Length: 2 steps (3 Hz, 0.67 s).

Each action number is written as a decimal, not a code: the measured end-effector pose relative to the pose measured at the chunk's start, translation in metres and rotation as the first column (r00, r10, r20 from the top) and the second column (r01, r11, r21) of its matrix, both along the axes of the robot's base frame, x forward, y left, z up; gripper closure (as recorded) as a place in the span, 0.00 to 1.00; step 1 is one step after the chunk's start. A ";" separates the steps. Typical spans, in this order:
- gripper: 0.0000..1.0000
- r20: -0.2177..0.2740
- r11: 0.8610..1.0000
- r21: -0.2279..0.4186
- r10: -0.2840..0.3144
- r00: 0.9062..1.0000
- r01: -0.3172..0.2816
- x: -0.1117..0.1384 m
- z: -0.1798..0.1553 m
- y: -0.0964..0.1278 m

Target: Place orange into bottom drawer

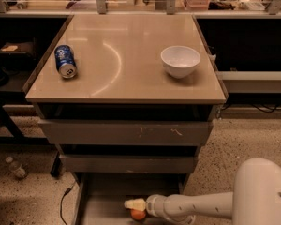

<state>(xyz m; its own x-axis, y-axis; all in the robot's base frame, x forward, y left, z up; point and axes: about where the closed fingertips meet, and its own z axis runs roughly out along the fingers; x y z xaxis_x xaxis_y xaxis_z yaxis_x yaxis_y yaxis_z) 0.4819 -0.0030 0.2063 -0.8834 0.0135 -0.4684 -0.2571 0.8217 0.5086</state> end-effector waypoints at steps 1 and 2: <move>0.00 0.064 0.994 -0.071 -0.084 0.994 0.088 0.007 0.062 -0.025; 0.00 0.133 0.973 -0.140 -0.164 0.977 0.182 -0.001 0.121 -0.047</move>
Offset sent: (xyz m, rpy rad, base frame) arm -0.0825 -0.0869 0.1827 -0.3173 -0.1674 -0.2589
